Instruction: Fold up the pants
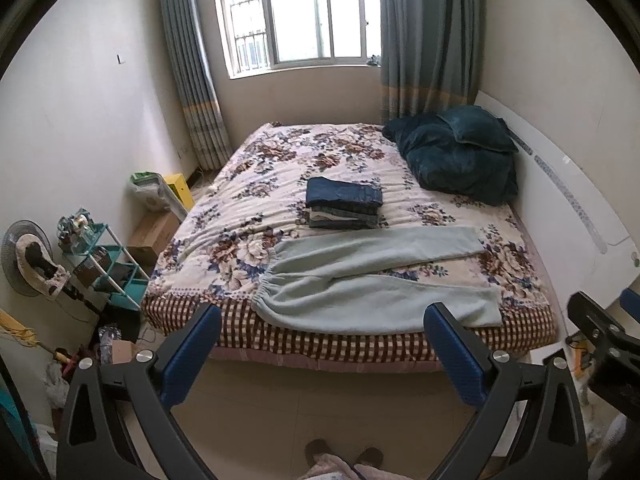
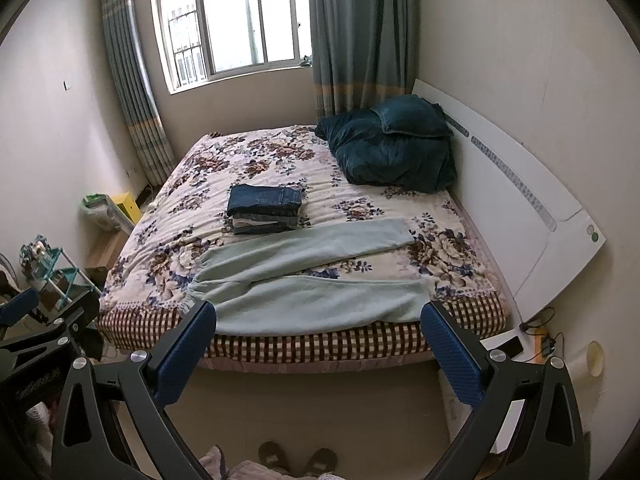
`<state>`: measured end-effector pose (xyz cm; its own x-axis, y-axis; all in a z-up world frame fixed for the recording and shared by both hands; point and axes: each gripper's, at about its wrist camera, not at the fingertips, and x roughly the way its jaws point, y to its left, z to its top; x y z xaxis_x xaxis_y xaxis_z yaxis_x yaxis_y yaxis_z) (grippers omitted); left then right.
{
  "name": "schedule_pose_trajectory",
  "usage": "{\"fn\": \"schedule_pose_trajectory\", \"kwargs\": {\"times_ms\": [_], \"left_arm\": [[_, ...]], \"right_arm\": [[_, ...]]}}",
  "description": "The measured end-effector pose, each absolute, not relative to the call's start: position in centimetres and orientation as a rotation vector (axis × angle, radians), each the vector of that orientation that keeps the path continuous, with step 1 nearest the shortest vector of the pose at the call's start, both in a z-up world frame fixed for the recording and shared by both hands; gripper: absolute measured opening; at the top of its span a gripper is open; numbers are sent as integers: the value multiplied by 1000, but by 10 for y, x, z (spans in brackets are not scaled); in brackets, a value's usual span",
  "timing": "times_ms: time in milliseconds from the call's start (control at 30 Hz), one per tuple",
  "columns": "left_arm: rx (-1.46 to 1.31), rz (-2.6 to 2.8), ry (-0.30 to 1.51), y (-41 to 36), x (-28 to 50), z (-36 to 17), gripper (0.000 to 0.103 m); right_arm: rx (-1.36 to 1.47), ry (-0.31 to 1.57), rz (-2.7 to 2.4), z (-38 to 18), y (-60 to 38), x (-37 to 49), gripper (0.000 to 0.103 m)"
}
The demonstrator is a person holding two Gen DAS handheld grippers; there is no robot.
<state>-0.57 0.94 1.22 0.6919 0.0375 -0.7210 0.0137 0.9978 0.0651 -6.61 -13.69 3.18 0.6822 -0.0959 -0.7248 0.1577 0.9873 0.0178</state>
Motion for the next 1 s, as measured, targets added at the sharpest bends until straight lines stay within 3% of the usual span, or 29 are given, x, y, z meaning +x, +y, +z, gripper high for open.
{"fn": "schedule_pose_trajectory", "kwargs": {"times_ms": [167,500,1000], "left_arm": [[65,64,789,-2,15,-10,103],[151,92,928,-42,90,-109,103],[220,-65,1093,-111,291,-268,103]], "right_arm": [[121,805,-149,13,-158,-52,103],[153,908,-213,-94,-200,34,103],[269,1123,-337,-294,-297,261,103]]}}
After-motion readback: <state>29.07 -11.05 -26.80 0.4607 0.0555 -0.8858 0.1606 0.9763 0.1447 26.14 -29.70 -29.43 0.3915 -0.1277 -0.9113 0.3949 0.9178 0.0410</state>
